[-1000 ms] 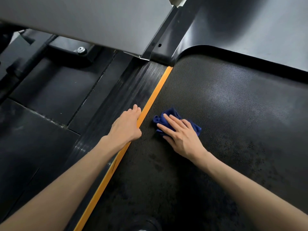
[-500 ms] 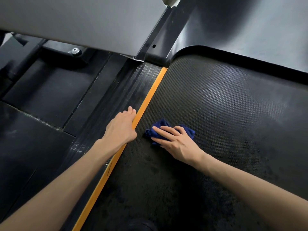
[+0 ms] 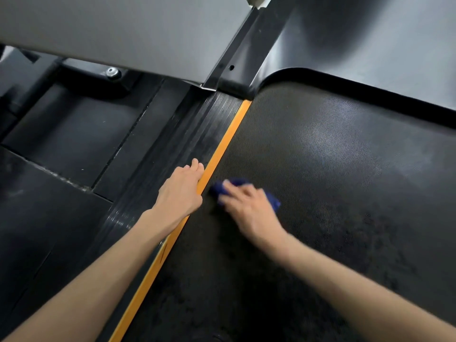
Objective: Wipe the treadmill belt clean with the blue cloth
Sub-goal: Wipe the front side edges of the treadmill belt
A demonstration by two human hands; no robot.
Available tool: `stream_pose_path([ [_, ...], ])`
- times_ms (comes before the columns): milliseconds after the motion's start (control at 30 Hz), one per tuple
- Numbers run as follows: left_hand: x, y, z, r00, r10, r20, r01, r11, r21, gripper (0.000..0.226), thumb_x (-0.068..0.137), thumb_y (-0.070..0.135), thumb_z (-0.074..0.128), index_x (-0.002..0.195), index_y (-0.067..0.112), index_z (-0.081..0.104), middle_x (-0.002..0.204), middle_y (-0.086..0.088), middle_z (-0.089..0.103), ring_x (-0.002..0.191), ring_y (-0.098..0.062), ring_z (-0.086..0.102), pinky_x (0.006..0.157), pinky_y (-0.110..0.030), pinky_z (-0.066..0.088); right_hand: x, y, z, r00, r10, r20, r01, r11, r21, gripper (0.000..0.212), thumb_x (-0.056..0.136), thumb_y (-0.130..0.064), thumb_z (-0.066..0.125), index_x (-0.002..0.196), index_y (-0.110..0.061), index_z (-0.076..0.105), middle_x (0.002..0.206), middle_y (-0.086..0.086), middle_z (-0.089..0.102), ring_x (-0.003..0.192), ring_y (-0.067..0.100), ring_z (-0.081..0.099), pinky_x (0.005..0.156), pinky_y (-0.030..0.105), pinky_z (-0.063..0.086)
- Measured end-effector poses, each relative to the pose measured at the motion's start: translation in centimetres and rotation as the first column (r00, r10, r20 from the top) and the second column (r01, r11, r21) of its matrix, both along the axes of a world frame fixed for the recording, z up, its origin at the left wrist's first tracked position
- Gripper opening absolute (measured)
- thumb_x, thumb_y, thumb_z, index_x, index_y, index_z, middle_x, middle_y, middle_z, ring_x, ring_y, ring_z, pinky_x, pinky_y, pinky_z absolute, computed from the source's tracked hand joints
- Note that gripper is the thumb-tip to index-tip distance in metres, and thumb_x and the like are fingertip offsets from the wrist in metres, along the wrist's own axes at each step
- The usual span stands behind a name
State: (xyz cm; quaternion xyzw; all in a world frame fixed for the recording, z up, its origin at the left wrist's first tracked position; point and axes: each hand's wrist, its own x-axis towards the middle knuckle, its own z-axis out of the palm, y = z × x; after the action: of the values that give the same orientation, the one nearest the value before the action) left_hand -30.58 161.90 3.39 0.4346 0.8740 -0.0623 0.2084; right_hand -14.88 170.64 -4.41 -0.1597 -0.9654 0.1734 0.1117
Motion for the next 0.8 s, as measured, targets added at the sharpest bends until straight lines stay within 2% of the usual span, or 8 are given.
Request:
stream_pose_path([
  [100, 0.0, 0.2, 0.1, 1.0, -0.005, -0.007, 0.005, 1.0, 0.008, 0.073, 0.086, 0.0, 0.051, 0.149, 0.016, 0.019, 0.157, -0.001, 0.015, 0.137, -0.023, 0.029, 0.095, -0.034, 0.045, 1.9, -1.1, -0.3, 0.94, 0.34, 0.035, -0.342, 0.936, 0.085, 0.041, 0.091, -0.03, 0.037, 0.121, -0.025, 0.063, 0.139, -0.001, 0.052, 0.103, 0.018, 0.05, 0.075, 0.029, 0.031],
  [167, -0.1, 0.1, 0.1, 1.0, 0.0, 0.002, 0.0, 1.0, 0.022, 0.072, 0.086, -0.003, 0.049, 0.149, 0.016, 0.02, 0.156, 0.0, 0.016, 0.137, -0.023, 0.029, 0.095, -0.035, 0.044, 0.7, 3.1, -0.1, 0.927, 0.373, 0.035, -0.373, 0.912, 0.169, 0.039, 0.092, -0.028, 0.036, 0.121, -0.023, 0.062, 0.137, 0.003, 0.053, 0.096, 0.022, 0.05, 0.073, 0.033, 0.036],
  [300, -0.1, 0.0, 0.1, 0.999, 0.025, 0.034, -0.026, 0.999, 0.038, 0.07, 0.088, -0.001, 0.051, 0.149, 0.017, 0.021, 0.156, 0.0, 0.017, 0.138, -0.024, 0.029, 0.099, -0.035, 0.042, -3.0, 10.5, 0.6, 0.959, -0.274, -0.078, 0.282, 0.952, 0.123, 0.032, 0.093, -0.02, 0.049, 0.122, -0.017, 0.061, 0.132, 0.01, 0.055, 0.093, 0.037, 0.053, 0.072, 0.044, 0.044],
  [367, -0.2, 0.0, 0.2, 0.999, 0.022, 0.04, -0.024, 0.998, 0.05, 0.071, 0.087, -0.002, 0.051, 0.148, 0.017, 0.022, 0.156, 0.0, 0.017, 0.138, -0.024, 0.028, 0.098, -0.035, 0.043, -4.1, 9.6, 0.7, 0.931, -0.354, -0.089, 0.361, 0.928, 0.091, 0.028, 0.091, -0.02, 0.053, 0.117, -0.016, 0.064, 0.131, 0.009, 0.056, 0.094, 0.036, 0.051, 0.072, 0.043, 0.042],
  [533, -0.4, -0.4, 0.1, 0.997, 0.009, 0.083, -0.015, 0.998, 0.063, 0.079, 0.083, -0.007, 0.052, 0.149, 0.018, 0.017, 0.157, 0.001, 0.012, 0.139, -0.023, 0.024, 0.101, -0.035, 0.041, 0.3, -1.9, -0.5, 0.995, 0.092, -0.024, -0.09, 0.992, 0.086, 0.031, 0.086, -0.024, 0.054, 0.115, -0.023, 0.067, 0.132, 0.001, 0.057, 0.091, 0.023, 0.05, 0.069, 0.037, 0.048],
  [667, -0.3, -0.5, 0.1, 0.996, 0.008, 0.088, -0.013, 0.998, 0.067, 0.08, 0.082, -0.008, 0.051, 0.149, 0.017, 0.016, 0.157, 0.0, 0.011, 0.139, -0.023, 0.024, 0.1, -0.034, 0.044, 1.6, 1.5, -0.5, 0.892, 0.447, 0.069, -0.449, 0.857, 0.254, 0.047, 0.088, -0.028, 0.033, 0.128, -0.026, 0.058, 0.14, -0.002, 0.051, 0.096, 0.018, 0.041, 0.071, 0.028, 0.028],
  [733, -0.2, -0.5, 0.0, 0.997, 0.008, 0.079, -0.014, 0.998, 0.068, 0.079, 0.083, -0.008, 0.051, 0.149, 0.016, 0.016, 0.157, 0.0, 0.012, 0.139, -0.023, 0.025, 0.099, -0.034, 0.045, -0.4, 5.9, 0.0, 0.919, 0.39, 0.049, -0.386, 0.87, 0.307, 0.04, 0.091, -0.027, 0.037, 0.124, -0.025, 0.06, 0.135, 0.002, 0.053, 0.092, 0.023, 0.044, 0.071, 0.035, 0.034],
  [800, -0.3, -0.5, -0.2, 0.997, 0.006, 0.07, -0.011, 0.998, 0.061, 0.078, 0.084, -0.005, 0.053, 0.149, 0.017, 0.016, 0.157, 0.0, 0.012, 0.139, -0.023, 0.026, 0.099, -0.033, 0.045, -2.0, 10.5, 0.5, 0.996, 0.08, 0.028, -0.085, 0.935, 0.344, 0.037, 0.092, -0.029, 0.036, 0.119, -0.022, 0.06, 0.134, 0.003, 0.052, 0.093, 0.029, 0.048, 0.073, 0.041, 0.039],
])
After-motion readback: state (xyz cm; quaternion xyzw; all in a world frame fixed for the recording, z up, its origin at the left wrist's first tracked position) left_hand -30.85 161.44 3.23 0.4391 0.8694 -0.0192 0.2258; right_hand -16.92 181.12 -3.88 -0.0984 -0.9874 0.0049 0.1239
